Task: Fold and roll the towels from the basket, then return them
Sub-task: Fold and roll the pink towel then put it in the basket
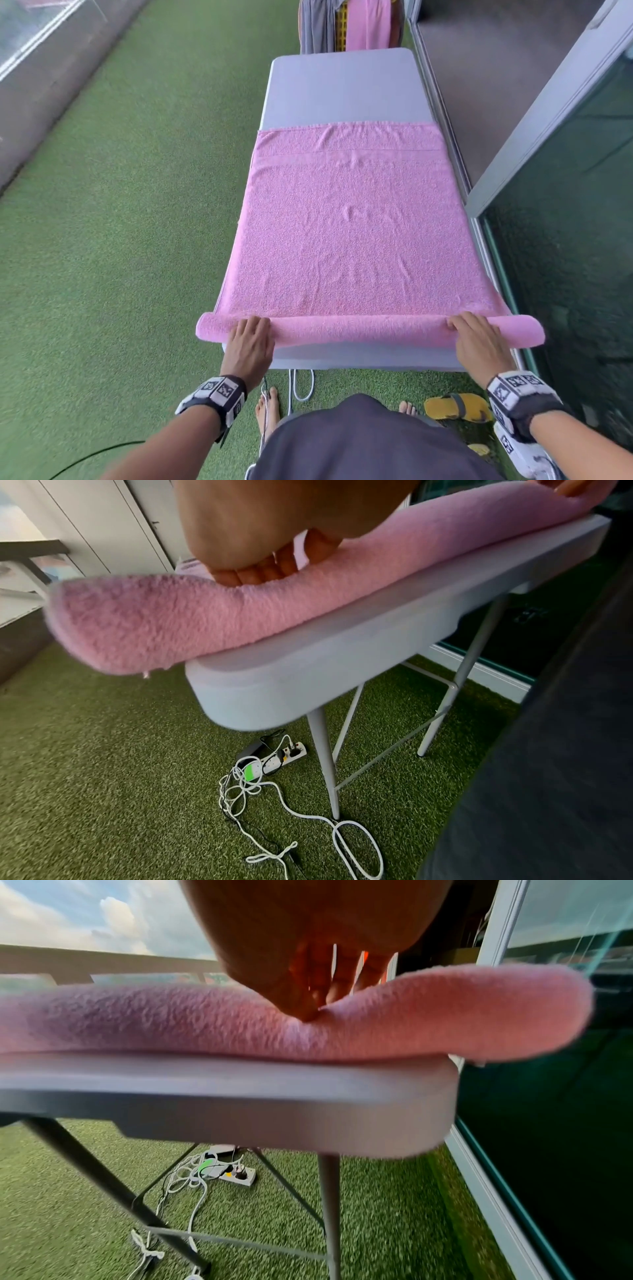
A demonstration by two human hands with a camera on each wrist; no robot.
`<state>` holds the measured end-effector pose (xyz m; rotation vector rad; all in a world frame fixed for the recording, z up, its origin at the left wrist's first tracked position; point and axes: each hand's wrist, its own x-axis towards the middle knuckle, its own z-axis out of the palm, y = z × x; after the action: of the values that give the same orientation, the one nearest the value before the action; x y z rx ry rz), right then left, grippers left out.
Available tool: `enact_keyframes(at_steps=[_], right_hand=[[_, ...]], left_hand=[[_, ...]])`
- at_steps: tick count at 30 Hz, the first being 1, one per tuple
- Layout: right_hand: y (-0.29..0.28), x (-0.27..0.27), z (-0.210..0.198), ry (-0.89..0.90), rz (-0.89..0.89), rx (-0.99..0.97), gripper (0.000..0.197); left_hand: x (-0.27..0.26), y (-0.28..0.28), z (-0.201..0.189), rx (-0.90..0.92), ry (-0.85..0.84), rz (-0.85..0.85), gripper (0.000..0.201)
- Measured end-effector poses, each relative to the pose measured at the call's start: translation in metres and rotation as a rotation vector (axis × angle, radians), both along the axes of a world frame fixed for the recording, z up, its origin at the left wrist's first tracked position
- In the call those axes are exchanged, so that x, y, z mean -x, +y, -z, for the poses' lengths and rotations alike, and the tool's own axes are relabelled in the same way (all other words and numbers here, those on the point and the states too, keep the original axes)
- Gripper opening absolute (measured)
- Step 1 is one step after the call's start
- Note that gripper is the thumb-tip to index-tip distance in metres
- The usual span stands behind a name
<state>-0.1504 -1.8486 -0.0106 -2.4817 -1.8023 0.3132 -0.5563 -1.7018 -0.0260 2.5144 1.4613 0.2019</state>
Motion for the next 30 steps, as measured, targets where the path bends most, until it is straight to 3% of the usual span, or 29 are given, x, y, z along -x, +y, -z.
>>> enact_keyframes(at_steps=[4,7,11,15,21,24,26,28,30], right_hand=[[-0.018,0.001,0.008,0.117,0.019,0.060,0.053],[-0.014,-0.004,0.007,0.186,0.043,0.088,0.054],[-0.010,-0.007,0.006,0.158,-0.007,0.094,0.063],[-0.006,-0.009,0.001,0.143,-0.017,0.113,0.053],[0.041,-0.026,-0.012,0.097,0.002,0.345,0.044],[0.057,-0.024,-0.012,0.053,0.051,0.226,0.032],[0.060,-0.022,-0.012,-0.032,0.052,0.134,0.021],[0.058,-0.016,-0.011,-0.040,0.023,0.084,0.030],[0.051,-0.010,-0.009,-0.037,0.013,0.033,0.027]], left_hand=[[0.011,0.001,0.002,0.033,0.004,0.097,0.039],[0.009,0.012,0.003,0.040,-0.002,0.129,0.028],[0.014,0.017,0.003,0.122,0.075,0.201,0.053],[0.012,0.026,-0.003,0.169,0.060,0.180,0.038],[-0.015,0.073,-0.015,0.333,0.148,0.116,0.024],[-0.024,0.086,-0.014,0.217,0.083,0.042,0.015],[-0.028,0.086,-0.012,0.146,0.075,-0.003,0.020],[-0.032,0.079,-0.007,0.114,0.036,-0.018,0.023],[-0.033,0.066,-0.002,0.084,-0.013,-0.050,0.021]])
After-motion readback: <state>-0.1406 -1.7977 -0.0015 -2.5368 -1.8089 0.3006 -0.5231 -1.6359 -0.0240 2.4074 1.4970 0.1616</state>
